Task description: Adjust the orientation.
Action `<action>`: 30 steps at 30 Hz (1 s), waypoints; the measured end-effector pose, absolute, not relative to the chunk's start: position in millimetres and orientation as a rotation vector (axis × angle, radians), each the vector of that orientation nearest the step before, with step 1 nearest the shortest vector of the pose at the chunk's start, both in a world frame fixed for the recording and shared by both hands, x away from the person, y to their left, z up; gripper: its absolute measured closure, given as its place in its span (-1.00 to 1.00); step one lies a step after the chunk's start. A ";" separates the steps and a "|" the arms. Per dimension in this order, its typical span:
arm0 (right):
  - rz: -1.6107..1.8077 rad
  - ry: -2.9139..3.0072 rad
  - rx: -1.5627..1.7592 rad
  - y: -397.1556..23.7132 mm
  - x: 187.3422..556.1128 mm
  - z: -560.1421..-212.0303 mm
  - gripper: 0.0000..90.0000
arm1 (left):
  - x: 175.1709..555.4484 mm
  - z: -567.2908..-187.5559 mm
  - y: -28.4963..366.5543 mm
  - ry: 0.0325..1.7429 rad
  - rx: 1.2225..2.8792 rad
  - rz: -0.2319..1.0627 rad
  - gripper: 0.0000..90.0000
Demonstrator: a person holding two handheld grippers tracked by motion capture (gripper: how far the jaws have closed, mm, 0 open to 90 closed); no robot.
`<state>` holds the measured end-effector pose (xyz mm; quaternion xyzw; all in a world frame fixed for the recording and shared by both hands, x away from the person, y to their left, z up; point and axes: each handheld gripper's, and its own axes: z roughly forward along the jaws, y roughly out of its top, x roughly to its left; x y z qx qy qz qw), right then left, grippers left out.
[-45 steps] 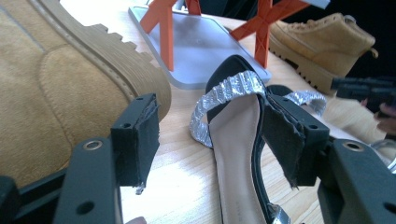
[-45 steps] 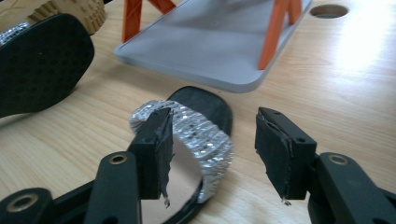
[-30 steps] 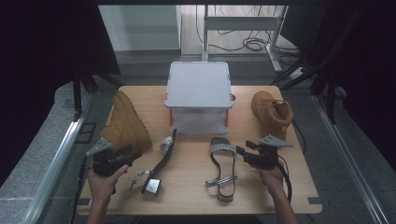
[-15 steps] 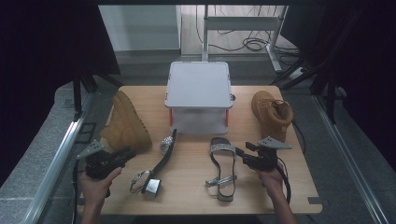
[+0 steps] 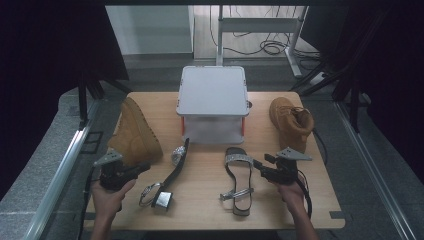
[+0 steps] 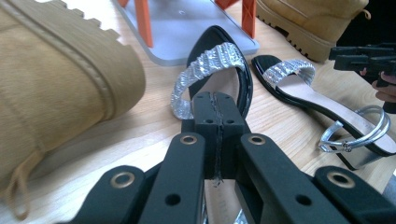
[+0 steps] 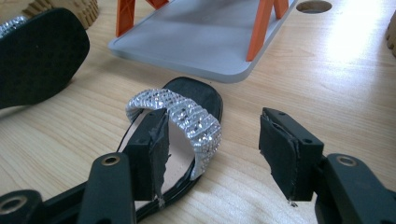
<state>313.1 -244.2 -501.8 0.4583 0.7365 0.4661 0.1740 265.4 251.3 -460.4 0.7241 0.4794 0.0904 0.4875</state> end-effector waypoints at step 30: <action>1.276 2.106 1.332 -247.0 302.1 -508.4 -0.05 | 311.8 -472.8 193.2 1.131 2.007 0.161 0.99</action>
